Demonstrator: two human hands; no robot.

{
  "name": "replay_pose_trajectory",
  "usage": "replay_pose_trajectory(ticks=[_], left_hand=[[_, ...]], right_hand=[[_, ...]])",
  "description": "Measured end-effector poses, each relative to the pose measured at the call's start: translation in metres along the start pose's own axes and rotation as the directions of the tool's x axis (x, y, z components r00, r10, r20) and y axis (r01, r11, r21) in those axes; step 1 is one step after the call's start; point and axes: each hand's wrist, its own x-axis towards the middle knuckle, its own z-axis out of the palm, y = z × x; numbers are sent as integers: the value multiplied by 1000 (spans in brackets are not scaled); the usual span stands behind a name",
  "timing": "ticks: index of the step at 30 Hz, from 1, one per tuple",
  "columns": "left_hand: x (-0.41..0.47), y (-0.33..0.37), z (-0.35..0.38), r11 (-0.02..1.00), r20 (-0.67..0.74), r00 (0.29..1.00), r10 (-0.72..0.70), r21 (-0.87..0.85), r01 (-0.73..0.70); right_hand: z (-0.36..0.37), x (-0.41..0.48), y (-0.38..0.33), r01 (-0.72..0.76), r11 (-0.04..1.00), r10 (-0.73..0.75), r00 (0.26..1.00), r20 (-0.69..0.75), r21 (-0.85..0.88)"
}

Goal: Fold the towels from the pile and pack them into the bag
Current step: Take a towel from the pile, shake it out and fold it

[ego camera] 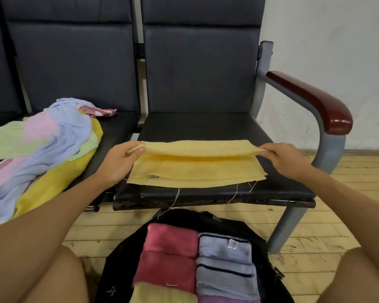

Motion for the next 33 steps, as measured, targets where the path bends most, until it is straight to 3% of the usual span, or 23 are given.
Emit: replay_pose_trajectory(ticks=[3,10,12,17,19,23,27,30,31,33], left_hand=[[-8,5,-9,999,33,999,-38,8,38],[-22,4,-16,976,280,938,-205,130,175],[-22,5,-14,968,285,927,-244,129,215],[-7,-9,1,923,101,965,-243,331,198],[2,-18,9,872,60,926,-372,365,327],[17,-24,20,725,33,802,-596,451,520],[18,-8,27,790,106,804,-585,298,535],[17,1,24,788,66,786,-615,93,609],[16,3,19,745,65,743,-666,-6,667],[13,4,5,566,149,608,-780,-247,787]], right_hand=[[-8,-15,-2,30,999,-29,998,58,-12],[-9,-32,-21,72,994,-46,960,275,-82],[-7,-29,-24,7,999,7,961,277,-48],[1,-15,-30,-114,990,126,980,152,-86],[8,-5,-28,-251,966,257,962,97,-64],[18,12,-27,-522,846,506,851,141,113],[25,19,-31,-574,794,552,819,160,198],[28,21,-34,-600,760,562,800,208,250],[28,21,-36,-602,752,558,798,226,267],[27,20,-40,-596,734,541,803,251,326]])
